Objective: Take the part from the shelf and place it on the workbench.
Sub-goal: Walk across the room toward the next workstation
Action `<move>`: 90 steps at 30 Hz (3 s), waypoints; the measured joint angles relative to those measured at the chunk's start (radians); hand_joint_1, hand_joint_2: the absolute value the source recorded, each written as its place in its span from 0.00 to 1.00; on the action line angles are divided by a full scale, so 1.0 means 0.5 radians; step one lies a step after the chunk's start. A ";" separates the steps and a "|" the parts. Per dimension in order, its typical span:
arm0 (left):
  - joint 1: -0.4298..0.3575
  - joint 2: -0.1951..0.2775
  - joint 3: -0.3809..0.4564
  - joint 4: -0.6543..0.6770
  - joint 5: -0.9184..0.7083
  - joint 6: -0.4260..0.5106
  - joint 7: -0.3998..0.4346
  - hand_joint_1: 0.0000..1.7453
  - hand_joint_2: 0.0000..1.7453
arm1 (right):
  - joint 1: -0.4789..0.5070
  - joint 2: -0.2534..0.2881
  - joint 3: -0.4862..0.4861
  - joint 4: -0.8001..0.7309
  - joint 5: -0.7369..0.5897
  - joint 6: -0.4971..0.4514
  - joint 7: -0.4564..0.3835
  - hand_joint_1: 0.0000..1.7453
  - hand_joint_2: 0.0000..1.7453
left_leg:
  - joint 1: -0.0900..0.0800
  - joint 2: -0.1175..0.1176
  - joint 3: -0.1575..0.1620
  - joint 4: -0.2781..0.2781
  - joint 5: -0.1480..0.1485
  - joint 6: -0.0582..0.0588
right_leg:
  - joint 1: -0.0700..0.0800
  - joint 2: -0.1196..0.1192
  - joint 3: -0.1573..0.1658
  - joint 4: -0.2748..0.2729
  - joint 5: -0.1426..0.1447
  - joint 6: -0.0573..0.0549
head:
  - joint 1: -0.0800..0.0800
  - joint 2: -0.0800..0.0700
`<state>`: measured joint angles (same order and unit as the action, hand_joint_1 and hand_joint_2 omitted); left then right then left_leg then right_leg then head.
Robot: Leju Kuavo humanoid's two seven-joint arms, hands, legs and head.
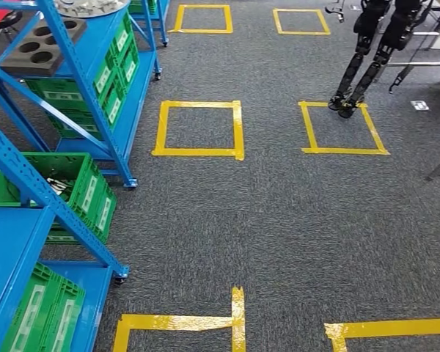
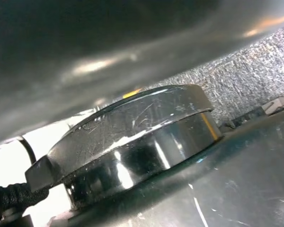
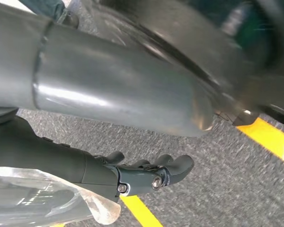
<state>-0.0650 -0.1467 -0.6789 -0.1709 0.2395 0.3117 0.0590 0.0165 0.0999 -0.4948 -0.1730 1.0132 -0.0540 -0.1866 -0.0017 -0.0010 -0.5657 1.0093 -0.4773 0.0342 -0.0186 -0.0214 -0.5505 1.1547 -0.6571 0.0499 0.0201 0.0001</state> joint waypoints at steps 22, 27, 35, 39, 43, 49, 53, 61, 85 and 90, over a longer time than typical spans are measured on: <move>0.059 0.027 0.021 0.000 0.108 0.091 -0.165 0.00 0.00 | 0.008 -0.004 -0.017 0.006 -0.050 -0.233 0.068 0.00 0.00 | 0.002 0.081 -0.058 0.147 -0.026 -0.093 | 0.009 -0.121 0.133 -0.335 0.211 -0.071 | -0.027 0.000; 0.083 0.035 0.060 0.001 0.147 0.200 -0.291 0.00 0.00 | -0.020 0.023 -0.032 0.003 -0.069 -0.322 0.050 0.00 0.00 | -0.017 0.092 0.007 0.009 -0.008 -0.037 | 0.016 -0.182 0.169 -0.334 0.171 -0.026 | -0.023 0.000; 0.107 0.030 0.150 0.002 0.249 0.263 -0.445 0.00 0.00 | -0.010 0.068 -0.103 -0.001 -0.155 -0.348 -0.018 0.00 0.00 | 0.000 -0.112 0.021 -0.003 -0.001 -0.004 | 0.006 0.050 -0.136 0.151 0.071 -0.010 | -0.004 0.000; 0.116 0.029 0.182 0.004 0.271 0.263 -0.451 0.00 0.00 | -0.011 0.071 -0.131 -0.001 -0.168 -0.349 -0.028 0.00 0.00 | 0.004 -0.213 0.007 0.016 -0.008 -0.040 | -0.011 0.220 0.022 -0.258 0.257 -0.022 | -0.001 0.000; 0.128 0.028 0.212 0.013 0.297 0.258 -0.461 0.00 0.00 | -0.012 0.085 -0.148 -0.002 -0.173 -0.349 -0.040 0.00 0.00 | 0.012 -0.224 -0.032 0.047 -0.016 -0.093 | -0.008 0.154 0.049 -0.293 0.258 -0.068 | -0.011 0.000; 0.127 0.028 0.249 0.018 0.320 0.233 -0.468 0.00 0.00 | -0.004 0.120 -0.150 -0.003 -0.149 -0.402 -0.038 0.00 0.00 | 0.012 -0.023 -0.266 0.560 -0.234 -0.125 | 0.009 -0.046 0.063 -0.303 0.245 -0.110 | -0.043 0.000; 0.128 0.032 0.259 0.018 0.320 0.233 -0.480 0.00 0.00 | -0.014 0.162 -0.150 -0.004 -0.146 -0.437 -0.026 0.00 0.00 | -0.012 0.097 -0.026 0.114 -0.022 -0.082 | 0.025 -0.140 0.089 -0.303 0.223 -0.098 | -0.043 0.000; 0.127 0.037 0.264 0.022 0.317 0.233 -0.487 0.00 0.00 | -0.027 0.189 -0.150 -0.006 -0.134 -0.439 -0.094 0.00 0.00 | -0.005 0.021 0.025 -0.025 0.013 -0.002 | 0.020 -0.004 -0.020 -0.016 0.029 -0.028 | -0.023 0.000; 0.108 0.052 0.259 0.030 0.294 0.209 -0.437 0.00 0.00 | -0.025 0.194 -0.152 -0.003 -0.124 -0.453 -0.097 0.00 0.00 | -0.031 0.177 -0.022 0.055 0.007 -0.057 | 0.020 -0.181 0.099 -0.282 0.183 -0.075 | -0.057 0.000; 0.113 0.057 0.258 0.031 0.295 0.205 -0.430 0.00 0.00 | -0.039 0.194 -0.151 -0.005 -0.122 -0.452 -0.097 0.00 0.00 | -0.016 0.076 -0.003 0.002 0.016 -0.011 | 0.022 -0.138 0.104 -0.205 0.102 -0.032 | -0.046 0.000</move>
<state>-0.0084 -0.1181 -0.5500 -0.1556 0.3868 0.4143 -0.1561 -0.0029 0.1968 -0.5705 -0.1756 0.9524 -0.2801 -0.2354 -0.0094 0.0369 -0.5671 1.0103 -0.4693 0.0285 -0.0076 -0.0903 -0.4983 1.0524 -0.6060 0.0339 -0.0030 0.0001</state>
